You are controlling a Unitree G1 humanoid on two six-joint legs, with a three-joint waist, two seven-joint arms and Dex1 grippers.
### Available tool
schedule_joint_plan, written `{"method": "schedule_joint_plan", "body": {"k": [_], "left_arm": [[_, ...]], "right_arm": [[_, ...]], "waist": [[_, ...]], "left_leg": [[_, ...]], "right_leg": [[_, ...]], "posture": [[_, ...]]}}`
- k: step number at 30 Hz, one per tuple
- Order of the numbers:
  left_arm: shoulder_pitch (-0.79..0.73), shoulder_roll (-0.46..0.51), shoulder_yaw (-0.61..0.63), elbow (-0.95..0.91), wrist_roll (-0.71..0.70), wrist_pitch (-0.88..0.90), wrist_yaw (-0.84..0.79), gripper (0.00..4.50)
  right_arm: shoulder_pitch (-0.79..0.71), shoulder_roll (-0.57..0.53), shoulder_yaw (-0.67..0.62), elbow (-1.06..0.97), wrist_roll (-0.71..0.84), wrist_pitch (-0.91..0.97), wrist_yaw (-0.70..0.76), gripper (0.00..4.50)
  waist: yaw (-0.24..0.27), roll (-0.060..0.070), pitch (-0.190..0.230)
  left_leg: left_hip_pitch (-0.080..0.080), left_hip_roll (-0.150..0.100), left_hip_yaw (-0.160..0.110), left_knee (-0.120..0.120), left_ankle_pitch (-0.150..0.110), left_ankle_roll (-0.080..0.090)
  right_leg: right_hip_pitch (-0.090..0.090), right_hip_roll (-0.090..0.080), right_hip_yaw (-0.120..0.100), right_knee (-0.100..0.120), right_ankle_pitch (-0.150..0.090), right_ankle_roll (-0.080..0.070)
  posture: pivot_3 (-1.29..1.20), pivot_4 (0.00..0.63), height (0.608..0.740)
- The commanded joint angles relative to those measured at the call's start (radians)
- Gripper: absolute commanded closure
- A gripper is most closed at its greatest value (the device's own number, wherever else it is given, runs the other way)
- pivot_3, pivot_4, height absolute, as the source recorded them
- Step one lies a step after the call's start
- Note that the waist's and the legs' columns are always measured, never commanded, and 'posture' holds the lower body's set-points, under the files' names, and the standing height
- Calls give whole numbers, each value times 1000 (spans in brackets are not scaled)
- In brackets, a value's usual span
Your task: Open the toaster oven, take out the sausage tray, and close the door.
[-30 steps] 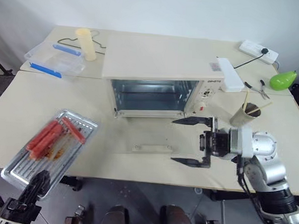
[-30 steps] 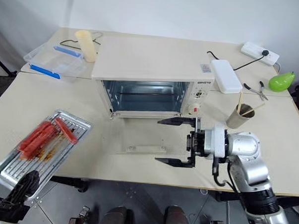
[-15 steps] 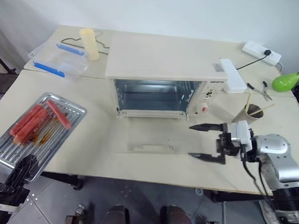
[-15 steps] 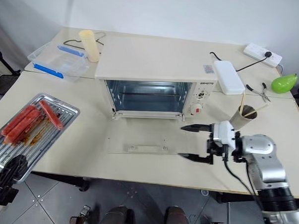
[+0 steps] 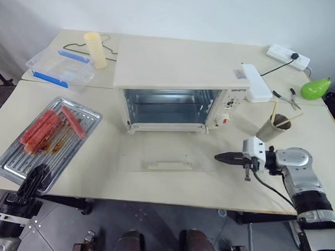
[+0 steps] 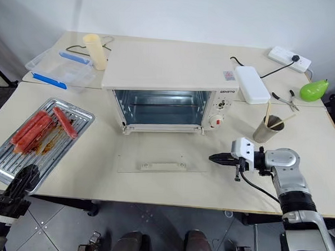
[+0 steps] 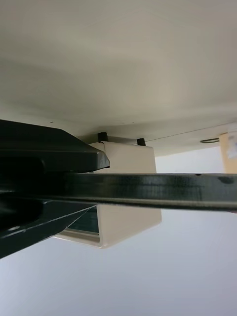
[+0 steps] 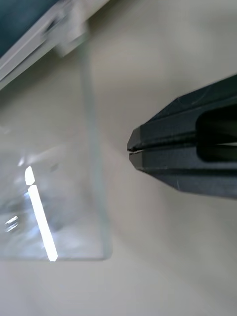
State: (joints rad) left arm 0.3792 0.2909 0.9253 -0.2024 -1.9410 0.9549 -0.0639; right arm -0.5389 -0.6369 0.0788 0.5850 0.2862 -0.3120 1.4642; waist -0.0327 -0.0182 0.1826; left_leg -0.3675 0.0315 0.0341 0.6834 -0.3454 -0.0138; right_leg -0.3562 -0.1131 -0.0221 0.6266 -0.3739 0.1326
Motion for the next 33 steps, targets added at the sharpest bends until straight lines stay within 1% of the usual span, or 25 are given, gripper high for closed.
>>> {"method": "schedule_joint_plan", "body": {"k": [1,6,11,15,17,21,22,24,27,29,30,31,32,33], "left_arm": [[-10,-6,25,-50,-31,-18,11,4500],[-16,-3,30,-51,-31,-18,22,4500],[3,13,67,-29,-31,-2,8,4500],[11,9,66,-24,-31,12,4,4500],[12,8,58,-24,-31,16,4,4500],[8,9,57,-22,-31,19,3,4500],[7,13,58,-16,-31,22,3,4500],[16,31,53,-4,-31,43,-6,4500],[52,87,29,22,-31,113,-46,4500],[68,118,17,36,-31,131,-53,4500],[73,130,11,45,-31,141,-61,4500],[78,139,6,51,-31,149,-69,4500],[86,156,-9,60,-31,163,-79,4500],[98,188,-43,70,-31,194,-94,4500]], "right_arm": [[-9,21,16,-35,26,-8,82,4464],[-4,63,-19,-60,82,33,62,4464],[-18,63,-127,-188,224,198,-35,4464],[-61,59,-188,-287,296,340,-113,4464],[-90,67,-203,-317,320,388,-144,4464],[-110,91,-212,-348,325,405,-182,4464],[-104,87,-209,-363,313,392,-178,4192],[-73,64,-201,-407,305,391,-149,3912],[15,33,-219,-513,297,348,-122,3076],[81,16,-235,-549,275,241,-66,2518],[115,5,-242,-561,269,211,-48,2141],[136,-1,-246,-568,266,194,-38,1942],[171,-13,-259,-583,275,202,-42,1439],[219,-26,-282,-604,283,189,-40,1324]], "waist": [[1,0,0],[3,0,0],[3,1,1],[2,2,1],[2,2,1],[2,2,1],[3,2,1],[5,2,1],[7,2,1],[7,2,1],[6,2,1],[5,3,2],[5,3,2],[5,3,2]], "left_leg": [[0,0,0,0,0,0],[-1,0,-1,0,0,0],[-1,0,-1,0,0,0],[-1,0,-1,-1,0,-1],[-1,0,-2,-1,0,-1],[-2,0,-2,-1,-1,-1],[-2,0,-3,-2,-1,-2],[-3,0,-3,-3,-1,-2],[-4,0,-5,-3,-2,-2],[-4,-1,-5,-4,-2,-2],[-4,-1,-5,-4,-2,-1],[-4,-1,-4,-4,-3,-1],[-4,-1,-3,-4,-3,-1],[-4,-1,-2,-4,-3,-1]], "right_leg": [[0,0,0,0,0,0],[0,-1,0,0,0,0],[0,-1,0,0,0,0],[-1,-1,1,-1,0,0],[-1,-1,1,-1,0,0],[-1,-2,3,-1,0,0],[-1,-2,3,-1,0,0],[-2,-2,3,-1,0,0],[-3,-2,1,-1,0,0],[-2,-2,1,-1,0,0],[-2,-2,1,-2,0,0],[-1,-2,1,-4,0,0],[-1,-2,1,-5,0,0],[0,-2,1,-5,0,0]], "posture": [[0,150,740],[0,150,740],[0,150,740],[0,150,740],[0,150,740],[0,150,740],[0,150,740],[0,150,740],[0,150,740],[0,150,740],[0,150,740],[0,150,740],[0,150,740],[0,150,740]]}}
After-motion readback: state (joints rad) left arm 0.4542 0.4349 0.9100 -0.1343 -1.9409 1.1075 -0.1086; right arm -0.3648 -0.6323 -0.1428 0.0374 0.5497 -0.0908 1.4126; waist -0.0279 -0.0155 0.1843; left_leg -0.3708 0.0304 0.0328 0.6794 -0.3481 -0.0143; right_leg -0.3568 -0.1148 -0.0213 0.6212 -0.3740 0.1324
